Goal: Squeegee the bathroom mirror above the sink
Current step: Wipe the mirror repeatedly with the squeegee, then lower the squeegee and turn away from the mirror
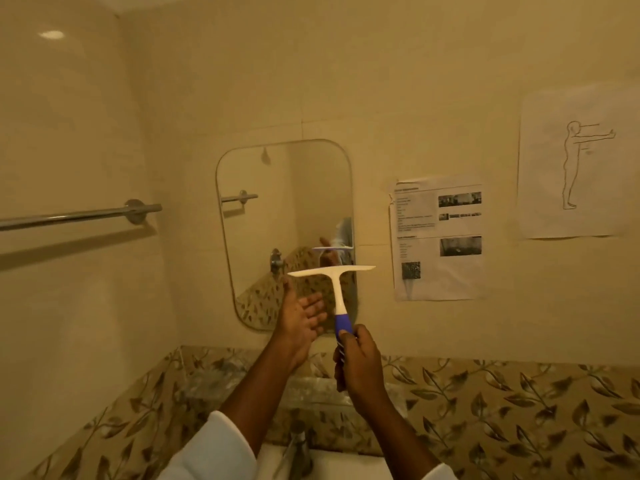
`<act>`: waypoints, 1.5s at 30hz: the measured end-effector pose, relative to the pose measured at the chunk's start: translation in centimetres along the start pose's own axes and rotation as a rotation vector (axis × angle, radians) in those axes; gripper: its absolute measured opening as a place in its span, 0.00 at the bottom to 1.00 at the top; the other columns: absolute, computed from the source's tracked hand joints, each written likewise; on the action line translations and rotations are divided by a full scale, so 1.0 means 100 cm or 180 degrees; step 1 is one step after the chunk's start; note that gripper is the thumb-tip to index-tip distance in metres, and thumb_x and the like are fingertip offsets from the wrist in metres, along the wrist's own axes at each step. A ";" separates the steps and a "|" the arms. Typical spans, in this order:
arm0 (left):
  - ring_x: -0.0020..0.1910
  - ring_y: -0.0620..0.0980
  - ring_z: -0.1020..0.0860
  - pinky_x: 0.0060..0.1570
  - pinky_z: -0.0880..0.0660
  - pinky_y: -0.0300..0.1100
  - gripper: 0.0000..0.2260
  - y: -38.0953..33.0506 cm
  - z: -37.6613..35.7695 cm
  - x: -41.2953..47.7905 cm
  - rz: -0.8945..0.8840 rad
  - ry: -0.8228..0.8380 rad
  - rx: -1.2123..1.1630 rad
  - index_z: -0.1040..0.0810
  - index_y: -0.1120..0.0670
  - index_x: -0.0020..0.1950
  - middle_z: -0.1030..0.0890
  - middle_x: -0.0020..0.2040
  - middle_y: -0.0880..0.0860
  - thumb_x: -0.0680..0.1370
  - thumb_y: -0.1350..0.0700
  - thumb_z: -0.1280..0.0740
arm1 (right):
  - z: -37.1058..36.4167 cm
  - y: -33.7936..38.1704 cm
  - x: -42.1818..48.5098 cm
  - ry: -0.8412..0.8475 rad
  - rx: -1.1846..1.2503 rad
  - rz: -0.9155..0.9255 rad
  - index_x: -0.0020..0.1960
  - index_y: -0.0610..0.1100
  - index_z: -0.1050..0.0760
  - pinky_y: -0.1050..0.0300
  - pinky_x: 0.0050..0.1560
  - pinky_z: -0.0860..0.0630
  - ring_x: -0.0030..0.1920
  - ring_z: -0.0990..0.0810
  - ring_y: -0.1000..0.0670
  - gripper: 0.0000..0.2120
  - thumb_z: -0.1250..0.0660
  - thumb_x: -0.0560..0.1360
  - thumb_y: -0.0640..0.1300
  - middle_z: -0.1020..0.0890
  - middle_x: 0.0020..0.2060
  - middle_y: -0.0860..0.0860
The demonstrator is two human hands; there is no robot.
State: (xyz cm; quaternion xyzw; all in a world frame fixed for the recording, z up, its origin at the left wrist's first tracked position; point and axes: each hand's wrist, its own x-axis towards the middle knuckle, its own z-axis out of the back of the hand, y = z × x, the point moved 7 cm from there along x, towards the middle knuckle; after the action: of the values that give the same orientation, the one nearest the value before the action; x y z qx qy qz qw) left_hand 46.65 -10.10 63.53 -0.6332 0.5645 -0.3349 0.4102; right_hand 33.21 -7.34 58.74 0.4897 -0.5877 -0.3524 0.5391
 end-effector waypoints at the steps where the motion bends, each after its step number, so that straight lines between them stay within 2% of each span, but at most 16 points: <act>1: 0.63 0.61 0.18 0.66 0.24 0.59 0.38 0.003 -0.009 -0.005 -0.0075 0.0130 0.0109 0.22 0.59 0.69 0.17 0.64 0.60 0.78 0.27 0.44 | 0.001 -0.001 -0.003 0.0029 0.0001 0.0006 0.50 0.42 0.26 0.56 0.25 0.30 0.27 0.29 0.47 0.07 0.38 0.86 0.43 0.23 0.33 0.45; 5: 0.48 0.55 0.13 0.46 0.16 0.46 0.11 0.002 -0.037 -0.024 -0.0613 0.0284 0.0395 0.18 0.60 0.59 0.13 0.54 0.61 0.83 0.54 0.33 | 0.010 -0.003 -0.013 0.0070 -0.0001 0.0029 0.50 0.41 0.25 0.56 0.24 0.28 0.26 0.27 0.48 0.07 0.38 0.85 0.43 0.22 0.32 0.46; 9: 0.41 0.52 0.13 0.43 0.16 0.42 0.05 0.004 -0.048 -0.035 -0.0641 0.0234 0.0426 0.17 0.59 0.51 0.13 0.47 0.59 0.82 0.62 0.32 | 0.018 -0.005 -0.022 0.0088 0.0040 0.0054 0.53 0.43 0.24 0.55 0.27 0.26 0.27 0.24 0.48 0.06 0.36 0.85 0.45 0.19 0.33 0.47; 16: 0.47 0.52 0.13 0.50 0.15 0.45 0.05 0.017 -0.058 -0.044 -0.0595 0.0323 0.0529 0.17 0.57 0.55 0.12 0.50 0.56 0.82 0.61 0.32 | 0.037 -0.013 -0.032 0.0034 -0.0106 0.0073 0.57 0.49 0.22 0.55 0.40 0.22 0.38 0.19 0.50 0.07 0.36 0.85 0.50 0.15 0.43 0.47; 21: 0.53 0.53 0.14 0.48 0.16 0.42 0.09 0.022 -0.068 -0.054 -0.0771 0.0416 0.1012 0.15 0.53 0.54 0.12 0.53 0.55 0.79 0.51 0.30 | 0.047 -0.012 -0.037 -0.0113 -0.0098 0.0086 0.58 0.52 0.23 0.55 0.46 0.20 0.42 0.18 0.52 0.06 0.38 0.86 0.51 0.15 0.46 0.48; 24: 0.46 0.46 0.15 0.50 0.18 0.42 0.14 0.024 -0.069 -0.059 -0.1038 0.0124 0.1466 0.13 0.48 0.44 0.12 0.42 0.49 0.82 0.44 0.34 | 0.062 -0.011 -0.043 -0.0230 -0.0037 0.0062 0.57 0.51 0.22 0.54 0.46 0.21 0.41 0.20 0.52 0.06 0.37 0.86 0.49 0.16 0.44 0.49; 27: 0.44 0.50 0.15 0.43 0.22 0.41 0.23 0.018 -0.055 -0.068 -0.1609 -0.0616 0.1814 0.15 0.50 0.48 0.14 0.40 0.48 0.82 0.34 0.40 | 0.088 -0.009 -0.052 -0.0412 -0.0013 0.0055 0.54 0.50 0.22 0.57 0.41 0.21 0.38 0.21 0.54 0.06 0.37 0.85 0.50 0.16 0.42 0.50; 28: 0.47 0.52 0.16 0.42 0.23 0.43 0.27 0.012 -0.052 -0.073 -0.1914 -0.0795 0.2182 0.16 0.49 0.53 0.15 0.42 0.47 0.80 0.30 0.44 | 0.099 -0.008 -0.057 -0.0493 -0.0020 0.0052 0.53 0.50 0.21 0.58 0.39 0.22 0.37 0.21 0.54 0.06 0.36 0.85 0.50 0.17 0.41 0.50; 29: 0.56 0.55 0.18 0.49 0.21 0.47 0.33 0.008 -0.052 -0.073 -0.2192 -0.0867 0.2737 0.19 0.49 0.63 0.15 0.52 0.49 0.79 0.26 0.48 | 0.112 -0.008 -0.062 -0.0569 -0.0028 0.0055 0.53 0.50 0.21 0.58 0.37 0.22 0.36 0.22 0.55 0.07 0.36 0.85 0.50 0.17 0.39 0.51; 30: 0.71 0.59 0.26 0.66 0.26 0.52 0.36 0.005 -0.055 -0.072 -0.2428 -0.0877 0.3368 0.28 0.48 0.75 0.21 0.68 0.53 0.79 0.26 0.51 | 0.124 -0.008 -0.068 -0.0633 -0.0035 0.0056 0.52 0.49 0.21 0.57 0.37 0.23 0.36 0.22 0.54 0.08 0.36 0.85 0.50 0.18 0.38 0.53; 31: 0.81 0.59 0.41 0.79 0.42 0.56 0.37 0.004 -0.058 -0.068 -0.2656 -0.0899 0.3978 0.41 0.46 0.83 0.36 0.81 0.55 0.80 0.27 0.52 | 0.137 -0.008 -0.074 -0.0694 -0.0046 0.0047 0.52 0.48 0.21 0.55 0.37 0.23 0.36 0.22 0.53 0.08 0.36 0.85 0.50 0.18 0.37 0.53; 32: 0.84 0.58 0.55 0.79 0.58 0.58 0.36 0.004 -0.062 -0.065 -0.2855 -0.0927 0.4470 0.52 0.42 0.85 0.52 0.85 0.52 0.80 0.28 0.51 | 0.149 -0.010 -0.080 -0.0760 -0.0065 0.0025 0.52 0.48 0.21 0.54 0.37 0.23 0.36 0.22 0.52 0.09 0.36 0.85 0.50 0.18 0.37 0.53; 33: 0.83 0.58 0.63 0.77 0.65 0.61 0.36 0.005 -0.066 -0.061 -0.3001 -0.0929 0.4812 0.59 0.40 0.84 0.61 0.85 0.50 0.81 0.29 0.51 | 0.162 -0.011 -0.086 -0.0830 -0.0090 0.0000 0.52 0.48 0.21 0.53 0.37 0.23 0.36 0.23 0.52 0.09 0.36 0.85 0.50 0.19 0.37 0.53; 35: 0.82 0.62 0.66 0.74 0.66 0.69 0.37 0.013 -0.073 -0.055 -0.3121 -0.0863 0.5192 0.61 0.39 0.83 0.66 0.84 0.50 0.80 0.28 0.50 | 0.188 -0.016 -0.098 -0.0977 -0.0157 -0.0046 0.51 0.48 0.21 0.56 0.35 0.25 0.35 0.23 0.52 0.08 0.36 0.85 0.50 0.19 0.36 0.53; 39: 0.82 0.65 0.64 0.72 0.61 0.77 0.39 0.030 -0.086 -0.046 -0.3231 -0.0752 0.5576 0.61 0.41 0.84 0.65 0.84 0.52 0.80 0.26 0.49 | 0.241 -0.035 -0.125 -0.1314 -0.0307 -0.0269 0.50 0.52 0.20 0.60 0.32 0.25 0.34 0.23 0.53 0.07 0.34 0.84 0.50 0.18 0.36 0.54; 45: 0.82 0.67 0.61 0.71 0.58 0.79 0.38 0.058 -0.103 -0.044 -0.3312 -0.0483 0.5561 0.59 0.40 0.84 0.61 0.85 0.54 0.79 0.26 0.51 | 0.323 -0.098 -0.175 -0.1843 -0.0524 -0.0871 0.50 0.51 0.19 0.55 0.34 0.26 0.34 0.23 0.52 0.06 0.33 0.83 0.49 0.18 0.37 0.49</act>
State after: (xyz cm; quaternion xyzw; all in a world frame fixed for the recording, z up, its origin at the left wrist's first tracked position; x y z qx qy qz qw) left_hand 34.31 -7.40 63.00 -0.2989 -0.2501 -0.7255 0.5672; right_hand 2.41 3.02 38.90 0.3983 -0.6149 -0.5925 0.3351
